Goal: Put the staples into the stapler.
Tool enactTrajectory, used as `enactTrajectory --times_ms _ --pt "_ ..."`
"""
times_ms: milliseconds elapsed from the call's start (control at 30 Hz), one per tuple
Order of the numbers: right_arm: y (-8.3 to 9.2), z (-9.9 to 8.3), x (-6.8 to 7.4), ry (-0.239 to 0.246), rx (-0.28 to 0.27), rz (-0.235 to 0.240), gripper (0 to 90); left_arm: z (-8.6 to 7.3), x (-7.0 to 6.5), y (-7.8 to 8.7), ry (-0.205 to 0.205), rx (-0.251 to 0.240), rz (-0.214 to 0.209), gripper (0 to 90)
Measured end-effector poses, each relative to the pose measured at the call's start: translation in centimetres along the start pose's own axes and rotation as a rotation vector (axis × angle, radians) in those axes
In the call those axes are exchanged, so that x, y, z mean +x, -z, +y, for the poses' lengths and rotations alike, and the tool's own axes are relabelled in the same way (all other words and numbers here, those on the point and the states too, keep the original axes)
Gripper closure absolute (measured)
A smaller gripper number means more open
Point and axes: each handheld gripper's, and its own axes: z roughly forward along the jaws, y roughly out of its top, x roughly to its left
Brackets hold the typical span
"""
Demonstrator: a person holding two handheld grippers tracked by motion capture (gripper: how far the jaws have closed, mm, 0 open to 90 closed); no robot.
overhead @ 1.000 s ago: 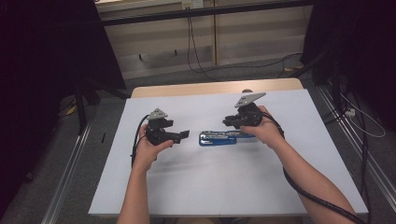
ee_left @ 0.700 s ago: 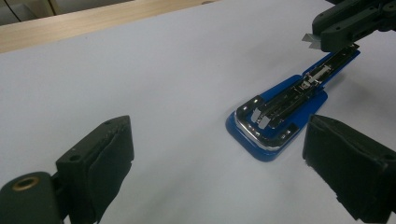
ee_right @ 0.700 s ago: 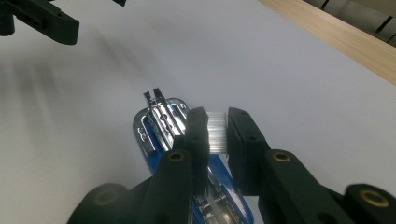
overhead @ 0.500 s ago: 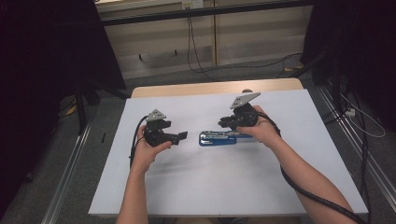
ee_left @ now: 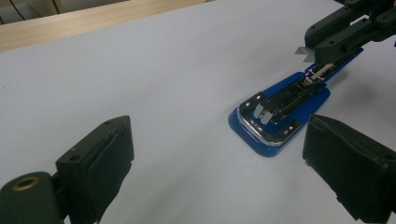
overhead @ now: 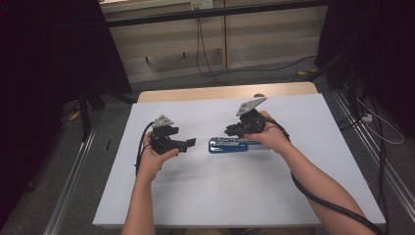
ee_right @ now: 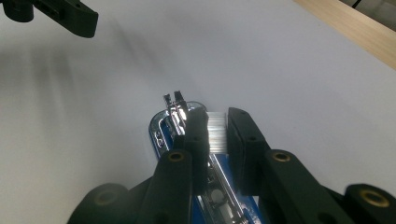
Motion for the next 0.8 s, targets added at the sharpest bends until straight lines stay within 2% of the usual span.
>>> enactTrajectory --times_ms 800 --pt "-0.94 0.39 -0.42 0.055 0.008 0.082 79.3 -0.18 0.02 -0.15 -0.005 0.019 0.008 8.9"
